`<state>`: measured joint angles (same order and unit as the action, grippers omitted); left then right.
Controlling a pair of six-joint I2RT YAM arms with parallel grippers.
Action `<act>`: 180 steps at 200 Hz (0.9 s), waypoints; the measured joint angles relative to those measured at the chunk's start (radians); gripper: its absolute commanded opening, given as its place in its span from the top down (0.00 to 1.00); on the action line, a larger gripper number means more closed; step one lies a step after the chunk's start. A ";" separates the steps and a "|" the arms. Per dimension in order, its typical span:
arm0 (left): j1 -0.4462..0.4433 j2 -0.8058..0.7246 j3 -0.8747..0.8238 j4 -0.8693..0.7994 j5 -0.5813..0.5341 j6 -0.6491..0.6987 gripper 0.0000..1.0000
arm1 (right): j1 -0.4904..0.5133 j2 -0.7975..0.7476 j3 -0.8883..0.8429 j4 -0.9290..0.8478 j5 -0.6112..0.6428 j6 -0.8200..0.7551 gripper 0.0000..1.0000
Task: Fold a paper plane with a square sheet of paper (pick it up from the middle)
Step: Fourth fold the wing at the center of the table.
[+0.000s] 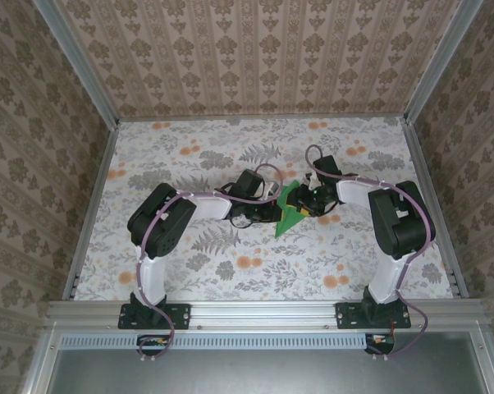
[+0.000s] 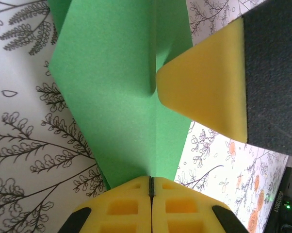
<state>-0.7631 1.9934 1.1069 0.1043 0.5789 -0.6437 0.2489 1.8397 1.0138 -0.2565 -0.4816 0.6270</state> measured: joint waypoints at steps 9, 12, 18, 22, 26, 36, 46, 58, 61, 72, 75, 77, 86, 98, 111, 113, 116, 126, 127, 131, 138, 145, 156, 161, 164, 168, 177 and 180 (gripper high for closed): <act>0.000 0.000 0.000 0.000 -0.001 0.000 0.93 | 0.003 0.003 0.006 -0.010 0.006 0.000 0.47; 0.000 0.000 0.000 0.000 -0.001 0.000 0.93 | 0.003 0.003 0.008 -0.012 0.007 0.000 0.47; 0.000 0.001 0.000 0.000 -0.001 0.000 0.93 | 0.004 0.005 0.010 -0.014 0.008 0.000 0.46; 0.000 0.002 0.001 0.000 -0.001 0.000 0.93 | 0.005 0.005 0.012 -0.016 0.008 0.000 0.45; 0.000 0.002 0.002 -0.001 -0.001 0.000 0.93 | 0.005 0.006 0.013 -0.018 0.009 0.000 0.45; 0.000 0.003 0.003 -0.001 -0.001 0.000 0.93 | 0.006 0.007 0.017 -0.023 0.009 0.000 0.44; 0.000 0.003 0.006 -0.004 -0.001 0.000 0.93 | 0.010 0.008 0.022 -0.029 0.015 0.000 0.43; 0.000 0.003 0.009 -0.004 -0.001 0.000 0.93 | 0.013 0.011 0.028 -0.036 0.023 0.000 0.43; 0.000 0.003 0.010 -0.004 -0.001 0.000 0.93 | 0.014 0.011 0.029 -0.040 0.026 0.000 0.43; 0.000 0.003 0.011 -0.004 -0.001 0.000 0.93 | 0.019 0.013 0.037 -0.050 0.036 0.001 0.44; 0.000 0.003 0.011 -0.004 -0.001 0.000 0.93 | 0.020 0.014 0.039 -0.053 0.040 0.002 0.44; 0.000 0.003 0.011 -0.004 -0.001 0.000 0.93 | 0.021 0.014 0.040 -0.056 0.042 0.002 0.45; 0.000 0.003 0.011 -0.004 -0.001 0.000 0.93 | 0.024 0.017 0.046 -0.066 0.055 0.005 0.47; 0.000 0.003 0.011 -0.004 -0.001 0.000 0.93 | 0.028 0.019 0.053 -0.078 0.072 0.009 0.50; 0.000 0.003 0.011 -0.004 -0.003 0.000 0.93 | 0.031 0.022 0.057 -0.088 0.088 0.014 0.52; 0.000 0.003 0.011 -0.005 -0.003 0.000 0.93 | 0.031 0.023 0.058 -0.089 0.089 0.016 0.52; 0.000 0.003 0.011 -0.005 -0.003 0.000 0.93 | 0.031 0.023 0.059 -0.090 0.092 0.015 0.52; 0.000 0.003 0.011 -0.007 -0.004 0.000 0.93 | 0.034 0.026 0.063 -0.097 0.102 0.021 0.53; 0.000 0.003 0.011 -0.007 -0.004 0.000 0.93 | 0.034 0.026 0.063 -0.098 0.102 0.021 0.53; 0.000 0.003 0.011 -0.007 -0.004 0.000 0.93 | 0.035 0.026 0.065 -0.101 0.105 0.023 0.52; 0.001 0.003 0.011 -0.008 -0.005 0.000 0.93 | 0.037 0.026 0.067 -0.104 0.110 0.024 0.52; 0.002 0.003 0.011 -0.008 -0.006 0.000 0.93 | 0.039 0.028 0.069 -0.108 0.116 0.027 0.52; 0.005 0.003 0.011 -0.008 -0.008 0.000 0.93 | 0.041 0.030 0.075 -0.115 0.121 0.028 0.51; 0.005 0.003 0.011 -0.009 -0.009 0.000 0.93 | 0.043 0.032 0.077 -0.117 0.124 0.028 0.51; 0.006 0.003 0.011 -0.009 -0.010 0.000 0.93 | 0.043 0.032 0.079 -0.119 0.125 0.029 0.51; 0.006 0.003 0.011 -0.010 -0.011 0.000 0.93 | 0.043 0.034 0.080 -0.121 0.127 0.031 0.50; 0.008 0.003 0.011 -0.011 -0.012 0.000 0.93 | 0.045 0.035 0.085 -0.126 0.130 0.031 0.50; 0.007 0.003 0.011 -0.011 -0.013 0.000 0.93 | 0.047 0.037 0.086 -0.127 0.132 0.031 0.49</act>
<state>-0.7559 1.9968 1.1183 0.0929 0.5659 -0.6437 0.2955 1.8763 1.1000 -0.3832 -0.3500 0.6579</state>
